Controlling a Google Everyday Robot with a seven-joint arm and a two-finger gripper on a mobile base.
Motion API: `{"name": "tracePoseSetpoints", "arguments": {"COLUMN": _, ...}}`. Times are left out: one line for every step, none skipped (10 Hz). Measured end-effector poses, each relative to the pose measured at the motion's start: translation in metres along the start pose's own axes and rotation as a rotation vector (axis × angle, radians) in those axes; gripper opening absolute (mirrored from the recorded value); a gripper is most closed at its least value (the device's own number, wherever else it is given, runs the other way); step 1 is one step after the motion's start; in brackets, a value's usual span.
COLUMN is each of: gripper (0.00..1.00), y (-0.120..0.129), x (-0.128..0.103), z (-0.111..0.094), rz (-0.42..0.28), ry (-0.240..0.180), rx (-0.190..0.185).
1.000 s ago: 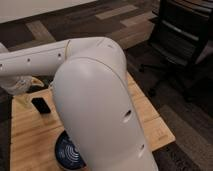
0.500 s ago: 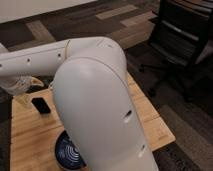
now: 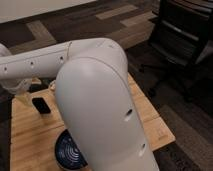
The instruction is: Place the eraser on the white sponge
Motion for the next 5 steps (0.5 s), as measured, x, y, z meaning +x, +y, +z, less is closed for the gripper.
{"name": "tracePoseSetpoints", "arguments": {"gripper": 0.65, "y": 0.000, "x": -0.002, "z": 0.008, "rz": -0.024, "ry": -0.012, "rx": -0.017}}
{"name": "tracePoseSetpoints", "arguments": {"gripper": 0.65, "y": -0.002, "x": -0.003, "z": 0.015, "rz": -0.045, "ry": -0.022, "rx": -0.025}}
{"name": "tracePoseSetpoints", "arguments": {"gripper": 0.65, "y": -0.005, "x": -0.006, "z": 0.021, "rz": -0.074, "ry": -0.032, "rx": -0.032}}
{"name": "tracePoseSetpoints", "arguments": {"gripper": 0.65, "y": -0.006, "x": -0.013, "z": 0.031, "rz": -0.118, "ry": -0.049, "rx": -0.046}}
{"name": "tracePoseSetpoints", "arguments": {"gripper": 0.65, "y": -0.005, "x": -0.016, "z": 0.037, "rz": -0.137, "ry": -0.056, "rx": -0.058}}
